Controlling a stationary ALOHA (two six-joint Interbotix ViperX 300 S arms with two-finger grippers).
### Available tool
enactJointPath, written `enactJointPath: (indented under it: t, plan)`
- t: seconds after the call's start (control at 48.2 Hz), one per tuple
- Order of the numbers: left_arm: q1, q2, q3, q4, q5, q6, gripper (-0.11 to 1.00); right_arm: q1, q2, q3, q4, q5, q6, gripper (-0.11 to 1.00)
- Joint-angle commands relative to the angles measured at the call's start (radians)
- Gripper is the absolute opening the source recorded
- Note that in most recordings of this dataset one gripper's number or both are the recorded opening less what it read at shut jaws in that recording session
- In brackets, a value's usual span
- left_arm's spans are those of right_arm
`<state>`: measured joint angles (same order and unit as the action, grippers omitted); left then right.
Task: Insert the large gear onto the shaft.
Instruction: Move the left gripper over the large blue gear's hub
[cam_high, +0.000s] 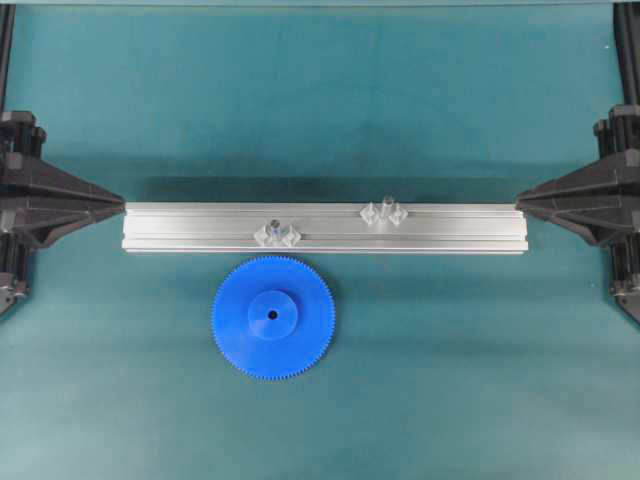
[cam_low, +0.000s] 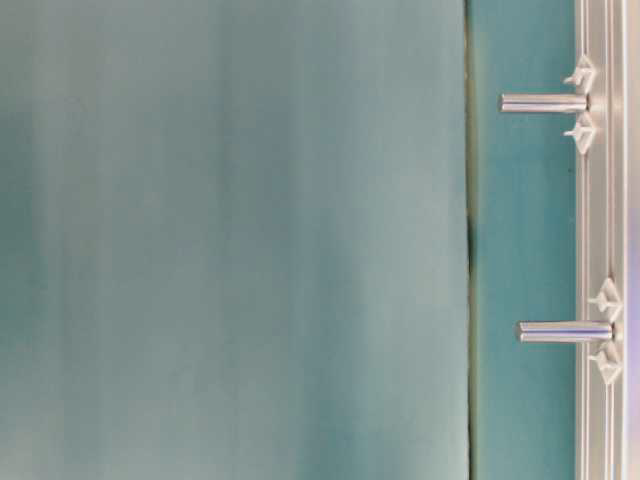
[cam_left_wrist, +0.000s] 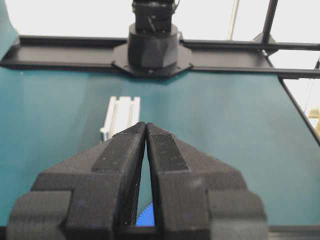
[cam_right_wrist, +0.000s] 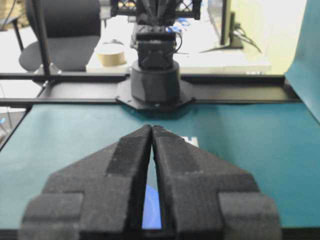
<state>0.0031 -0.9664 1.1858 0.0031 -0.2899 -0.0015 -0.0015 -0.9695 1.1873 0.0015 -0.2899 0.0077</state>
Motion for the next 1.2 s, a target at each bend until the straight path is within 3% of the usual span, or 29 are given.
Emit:
enactJointPath:
  t: [0.0, 0.042, 0.104, 0.311, 0.519, 0.913, 1.183]
  plan:
    - [-0.014, 0.011, -0.017, 0.012, 0.043, -0.014, 0.11, -0.003, 0.014, -0.012, 0.002, -0.005, -0.005, 0.16]
    - [-0.025, 0.014, -0.026, 0.012, 0.075, -0.021, 0.09, -0.005, 0.014, -0.006, 0.006, 0.015, 0.000, 0.18]
    - [-0.040, 0.020, -0.046, 0.014, 0.124, -0.026, 0.00, -0.005, 0.014, -0.005, 0.015, 0.064, 0.008, 0.30]
    - [-0.049, 0.061, -0.140, 0.015, 0.301, -0.015, -0.01, -0.018, 0.014, -0.032, 0.020, 0.236, 0.025, 0.17]
    - [-0.063, 0.207, -0.247, 0.017, 0.408, 0.026, -0.01, -0.043, 0.017, -0.037, 0.021, 0.328, 0.028, 0.17]
    - [-0.072, 0.325, -0.330, 0.017, 0.410, -0.012, -0.01, -0.074, 0.094, -0.032, 0.023, 0.376, 0.029, 0.22]
    - [-0.124, 0.437, -0.354, 0.017, 0.408, -0.025, -0.01, -0.094, 0.215, -0.051, 0.023, 0.371, 0.026, 0.37]
